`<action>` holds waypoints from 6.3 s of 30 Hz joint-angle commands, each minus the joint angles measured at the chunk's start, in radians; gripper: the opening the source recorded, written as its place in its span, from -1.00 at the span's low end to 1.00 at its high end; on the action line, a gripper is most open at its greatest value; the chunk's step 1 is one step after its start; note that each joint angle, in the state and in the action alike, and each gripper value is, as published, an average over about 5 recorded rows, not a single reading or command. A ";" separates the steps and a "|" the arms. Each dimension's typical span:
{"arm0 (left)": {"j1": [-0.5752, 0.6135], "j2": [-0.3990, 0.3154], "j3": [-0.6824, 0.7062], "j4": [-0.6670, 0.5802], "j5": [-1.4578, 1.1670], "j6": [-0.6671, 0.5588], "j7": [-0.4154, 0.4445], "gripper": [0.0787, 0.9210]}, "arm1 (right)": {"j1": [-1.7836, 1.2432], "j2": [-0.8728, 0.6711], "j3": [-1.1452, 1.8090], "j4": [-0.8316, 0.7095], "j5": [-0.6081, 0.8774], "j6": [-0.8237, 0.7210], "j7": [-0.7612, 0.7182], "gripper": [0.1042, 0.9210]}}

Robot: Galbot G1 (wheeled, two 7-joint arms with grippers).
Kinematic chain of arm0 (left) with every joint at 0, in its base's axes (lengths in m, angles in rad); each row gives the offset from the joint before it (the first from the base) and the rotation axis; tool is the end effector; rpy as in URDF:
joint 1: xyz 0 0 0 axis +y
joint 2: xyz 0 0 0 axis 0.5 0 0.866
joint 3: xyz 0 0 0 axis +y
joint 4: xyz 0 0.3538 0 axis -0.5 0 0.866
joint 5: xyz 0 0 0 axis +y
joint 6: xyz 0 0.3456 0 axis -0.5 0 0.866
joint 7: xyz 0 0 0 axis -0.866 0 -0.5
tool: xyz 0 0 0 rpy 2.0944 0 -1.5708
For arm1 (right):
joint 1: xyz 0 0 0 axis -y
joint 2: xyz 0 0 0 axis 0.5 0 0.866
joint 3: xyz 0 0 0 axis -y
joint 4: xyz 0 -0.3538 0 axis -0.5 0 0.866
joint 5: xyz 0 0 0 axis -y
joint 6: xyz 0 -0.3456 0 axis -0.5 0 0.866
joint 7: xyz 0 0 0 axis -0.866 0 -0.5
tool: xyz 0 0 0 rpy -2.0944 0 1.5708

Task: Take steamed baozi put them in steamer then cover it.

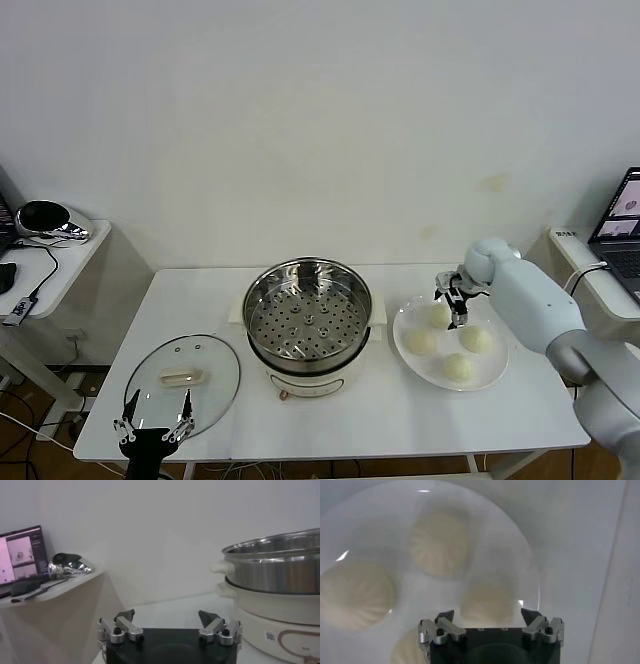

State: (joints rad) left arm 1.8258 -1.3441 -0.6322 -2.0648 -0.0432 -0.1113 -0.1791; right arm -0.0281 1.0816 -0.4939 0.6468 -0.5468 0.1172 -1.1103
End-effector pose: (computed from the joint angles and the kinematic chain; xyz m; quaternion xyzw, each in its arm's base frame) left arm 0.0906 0.0748 -0.3389 0.0623 -0.9898 -0.1071 0.0708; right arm 0.6016 -0.1394 -0.2417 0.4895 -0.5019 0.6008 0.3841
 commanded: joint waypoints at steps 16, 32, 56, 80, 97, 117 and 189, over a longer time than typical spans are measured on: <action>0.000 -0.001 0.000 -0.012 0.003 0.002 0.001 0.77 | 0.003 0.030 0.014 -0.052 -0.019 -0.002 -0.003 0.20; -0.021 0.005 0.008 -0.008 -0.005 0.007 0.001 0.77 | 0.232 -0.237 -0.231 0.412 0.339 -0.081 -0.058 0.18; -0.044 0.010 0.006 -0.004 -0.038 0.011 0.000 0.77 | 0.687 -0.018 -0.697 0.686 0.712 0.039 0.036 0.20; -0.049 -0.002 -0.023 -0.015 -0.047 0.015 0.001 0.77 | 0.471 0.213 -0.739 0.411 0.237 0.426 0.226 0.21; -0.054 -0.006 -0.016 -0.016 -0.045 0.012 0.001 0.77 | 0.381 0.296 -0.647 0.198 0.104 0.502 0.303 0.35; -0.063 -0.002 0.000 -0.024 -0.036 0.023 0.001 0.77 | 0.786 -0.072 -0.845 0.817 0.784 -0.168 0.119 0.76; -0.051 0.013 -0.038 -0.022 -0.025 0.094 -0.018 0.77 | 0.015 -0.177 -0.367 0.435 0.366 -0.289 0.078 0.44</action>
State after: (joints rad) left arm 1.7741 -1.3306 -0.6706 -2.0878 -0.0683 -0.0176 -0.1972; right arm 0.0076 0.8716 -0.8777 1.1301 -0.1714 -0.1672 -1.0315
